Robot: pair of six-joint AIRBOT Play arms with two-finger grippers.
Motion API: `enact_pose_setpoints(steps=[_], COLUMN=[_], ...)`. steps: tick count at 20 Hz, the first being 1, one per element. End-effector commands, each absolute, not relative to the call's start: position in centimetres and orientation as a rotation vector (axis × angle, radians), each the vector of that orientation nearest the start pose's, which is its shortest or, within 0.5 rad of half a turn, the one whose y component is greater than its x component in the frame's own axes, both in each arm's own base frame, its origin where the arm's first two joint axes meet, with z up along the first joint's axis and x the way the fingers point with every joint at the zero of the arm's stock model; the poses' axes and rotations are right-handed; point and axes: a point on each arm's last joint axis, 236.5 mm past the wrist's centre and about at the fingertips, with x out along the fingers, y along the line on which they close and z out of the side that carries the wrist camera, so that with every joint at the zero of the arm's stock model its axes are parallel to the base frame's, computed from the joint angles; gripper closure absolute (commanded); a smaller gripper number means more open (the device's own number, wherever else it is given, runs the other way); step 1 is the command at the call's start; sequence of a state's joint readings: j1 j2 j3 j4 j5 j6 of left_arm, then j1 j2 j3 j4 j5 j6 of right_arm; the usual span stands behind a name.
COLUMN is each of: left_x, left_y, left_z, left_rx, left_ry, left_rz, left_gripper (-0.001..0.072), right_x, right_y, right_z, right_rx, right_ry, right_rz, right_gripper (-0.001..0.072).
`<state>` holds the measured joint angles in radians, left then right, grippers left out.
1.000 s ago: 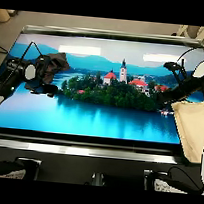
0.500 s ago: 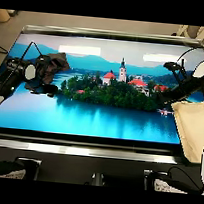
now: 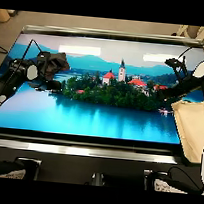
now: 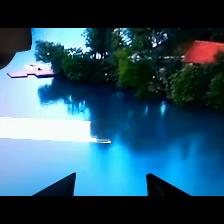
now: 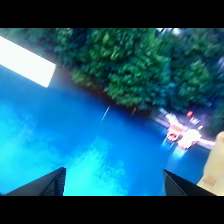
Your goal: Fold the shirts.
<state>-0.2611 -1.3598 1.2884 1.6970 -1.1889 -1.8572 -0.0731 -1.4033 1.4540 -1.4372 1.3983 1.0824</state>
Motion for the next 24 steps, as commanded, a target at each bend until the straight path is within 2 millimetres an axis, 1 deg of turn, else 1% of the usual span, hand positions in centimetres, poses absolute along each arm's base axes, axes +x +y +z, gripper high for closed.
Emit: enact_pose_setpoints(steps=[1,2,3,4,5,6,7,8,9,10,11,12,14,15,17,18,19,20,21,22,23,24], left_x=[43.2,45.4,47.8,50.1,52.2,54.1,55.2,55.8,55.9,55.7,55.1,54.5,53.8,53.8,53.6,53.5,53.5,53.8,54.5,55.7,57.0,58.2], left_y=[-9.9,-9.9,-8.6,-6.6,-4.0,-1.1,1.9,5.1,7.3,8.7,9.1,8.9,8.4,8.1,7.7,7.4,7.0,6.3,5.4,4.6,3.5,1.9], left_z=[2.2,3.2,4.8,6.8,8.6,10.1,10.5,9.9,8.2,6.0,3.1,0.5,-3.7,-5.1,-7.0,-7.7,-7.7,-7.0,-5.3,-2.7,1.3,6.8], left_rx=[-0.081,-0.055,-0.008,0.047,0.095,0.112,0.087,0.050,-0.003,-0.062,-0.138,-0.207,-0.294,-0.314,-0.313,-0.317,-0.329,-0.345,-0.361,-0.366,-0.358,-0.349], left_ry=[1.131,1.042,0.951,0.883,0.842,0.833,0.852,0.902,0.969,1.039,1.121,1.196,1.295,1.319,1.357,1.372,1.375,1.362,1.322,1.249,1.143,1.001], left_rz=[-0.003,-0.027,-0.007,0.038,0.090,0.142,0.206,0.275,0.319,0.338,0.333,0.316,0.287,0.279,0.274,0.268,0.258,0.226,0.182,0.130,0.064,-0.006], left_gripper=[0.0166,0.0167,0.0168,0.0168,0.0170,0.0171,0.0170,0.0164,0.0108,0.0052,0.0029,0.0028,0.0028,0.0029,0.0039,0.0225,0.0568,0.0669,0.0678,0.0678,0.0678,0.0678], right_x=[43.4,44.3,45.3,46.0,46.4,46.5,46.4,46.3,46.1,45.8,45.4,45.2,45.0,45.0,45.1,45.2,45.3,45.3,45.4,45.6,45.9,46.2], right_y=[-0.5,-0.8,-1.1,-1.4,-1.6,-1.7,-1.7,-1.7,-1.5,-1.5,-1.4,-1.4,-1.4,-1.4,-1.4,-1.3,-1.3,-1.3,-1.4,-1.4,-1.4,-1.5], right_z=[5.9,6.2,6.6,6.9,7.1,7.1,7.0,6.9,6.8,6.6,6.4,6.3,6.3,6.3,6.3,6.3,6.4,6.6,7.0,7.7,9.1,11.1], right_rx=[-0.291,-0.302,-0.316,-0.327,-0.336,-0.340,-0.340,-0.339,-0.331,-0.329,-0.328,-0.327,-0.326,-0.326,-0.325,-0.323,-0.324,-0.325,-0.334,-0.358,-0.378,-0.397], right_ry=[1.162,1.125,1.087,1.055,1.038,1.038,1.041,1.047,1.057,1.071,1.087,1.097,1.104,1.104,1.102,1.097,1.092,1.088,1.076,1.047,0.998,0.936], right_rz=[0.307,0.289,0.269,0.254,0.244,0.241,0.242,0.243,0.252,0.256,0.261,0.264,0.266,0.266,0.266,0.267,0.265,0.264,0.265,0.269,0.263,0.250], right_gripper=[0.0078,0.0078,0.0077,0.0077,0.0077,0.0077,0.0077,0.0077,0.0077,0.0077,0.0077,0.0077,0.0077,0.0077,0.0077,0.0078,0.0081,0.0090,0.0125,0.0168,0.0179,0.0179])
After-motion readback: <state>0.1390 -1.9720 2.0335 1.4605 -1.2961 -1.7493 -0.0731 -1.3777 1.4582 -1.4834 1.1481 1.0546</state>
